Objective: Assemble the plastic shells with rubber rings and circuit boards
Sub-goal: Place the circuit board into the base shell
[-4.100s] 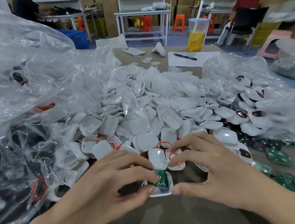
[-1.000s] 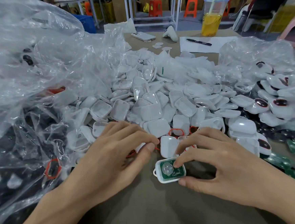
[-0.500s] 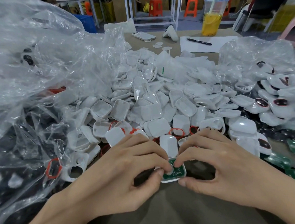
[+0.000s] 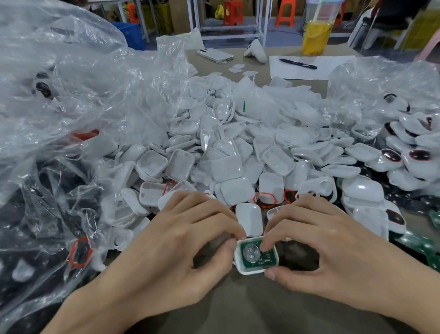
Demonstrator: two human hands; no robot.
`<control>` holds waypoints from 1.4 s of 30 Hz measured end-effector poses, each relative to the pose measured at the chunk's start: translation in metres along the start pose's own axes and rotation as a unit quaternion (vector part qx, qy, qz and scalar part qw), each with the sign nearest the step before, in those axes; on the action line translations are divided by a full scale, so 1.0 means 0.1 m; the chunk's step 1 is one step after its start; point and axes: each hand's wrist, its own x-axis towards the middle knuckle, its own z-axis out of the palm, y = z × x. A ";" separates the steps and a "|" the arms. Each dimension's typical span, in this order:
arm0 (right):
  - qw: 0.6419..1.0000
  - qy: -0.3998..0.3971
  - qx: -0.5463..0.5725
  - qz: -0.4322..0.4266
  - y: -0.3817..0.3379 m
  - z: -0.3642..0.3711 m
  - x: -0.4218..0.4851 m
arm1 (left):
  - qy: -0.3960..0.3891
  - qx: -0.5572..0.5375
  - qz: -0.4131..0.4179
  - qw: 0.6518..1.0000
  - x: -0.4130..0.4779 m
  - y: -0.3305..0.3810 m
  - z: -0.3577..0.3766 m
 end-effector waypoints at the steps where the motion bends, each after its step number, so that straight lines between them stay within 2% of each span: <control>1: 1.000 0.002 -0.001 0.000 0.00 0.00 0.00 | -0.004 0.002 0.004 1.000 0.00 0.00 0.01; 6: 1.000 -0.005 -0.006 0.001 -0.01 -0.01 -0.01 | -0.055 0.006 0.027 0.998 -0.01 -0.01 0.02; 20: 1.000 0.003 0.017 -0.014 -0.01 -0.03 -0.01 | -0.066 0.021 0.032 0.997 -0.02 -0.03 0.06; 27: 0.996 0.085 0.013 -0.024 -0.03 -0.03 0.00 | -0.030 0.013 0.031 0.999 -0.03 -0.02 0.09; 37: 0.981 0.182 0.053 -0.037 -0.12 -0.09 0.00 | 0.034 -0.057 0.006 0.998 -0.02 0.03 0.04; 42: 0.977 0.196 0.058 -0.056 -0.12 -0.10 0.03 | 0.061 -0.075 0.014 0.995 -0.01 0.05 0.02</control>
